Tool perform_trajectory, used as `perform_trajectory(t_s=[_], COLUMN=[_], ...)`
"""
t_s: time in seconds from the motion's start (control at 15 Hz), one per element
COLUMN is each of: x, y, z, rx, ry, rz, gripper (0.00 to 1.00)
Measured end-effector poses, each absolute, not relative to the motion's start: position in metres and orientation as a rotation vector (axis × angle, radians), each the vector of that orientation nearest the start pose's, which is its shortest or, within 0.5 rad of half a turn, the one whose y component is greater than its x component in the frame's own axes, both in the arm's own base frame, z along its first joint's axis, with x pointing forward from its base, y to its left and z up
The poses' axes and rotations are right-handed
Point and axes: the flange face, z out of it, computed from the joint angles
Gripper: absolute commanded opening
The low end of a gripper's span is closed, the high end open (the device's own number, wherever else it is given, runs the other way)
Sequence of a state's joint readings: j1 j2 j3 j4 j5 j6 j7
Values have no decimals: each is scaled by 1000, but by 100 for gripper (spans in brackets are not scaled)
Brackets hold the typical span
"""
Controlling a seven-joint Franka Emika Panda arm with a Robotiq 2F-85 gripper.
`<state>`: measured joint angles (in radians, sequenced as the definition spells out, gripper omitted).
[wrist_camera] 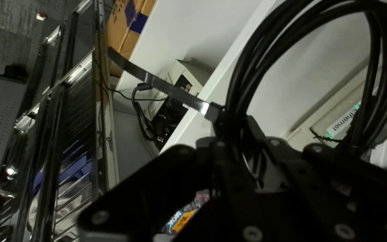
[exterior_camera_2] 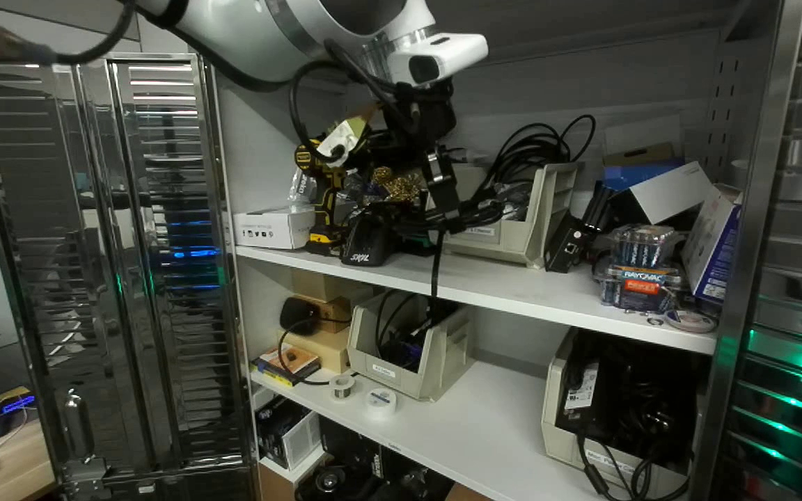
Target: Put the black cable in the gray box
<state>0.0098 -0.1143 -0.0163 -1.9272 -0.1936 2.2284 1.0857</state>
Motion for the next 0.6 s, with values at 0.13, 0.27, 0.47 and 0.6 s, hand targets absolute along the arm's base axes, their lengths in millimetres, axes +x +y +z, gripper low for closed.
perform_trajectory(t_s=[0.13,0.27,0.47,0.6], x=[558,560,574,591], y=[-12,-17,-27,-30], z=[593,597,601,606], rx=[-2553,-2479,-2345,-2273], ry=[1489,1545,1605,1612], rz=[-722,-739,-745,-749], gripper=[4,4,4,4])
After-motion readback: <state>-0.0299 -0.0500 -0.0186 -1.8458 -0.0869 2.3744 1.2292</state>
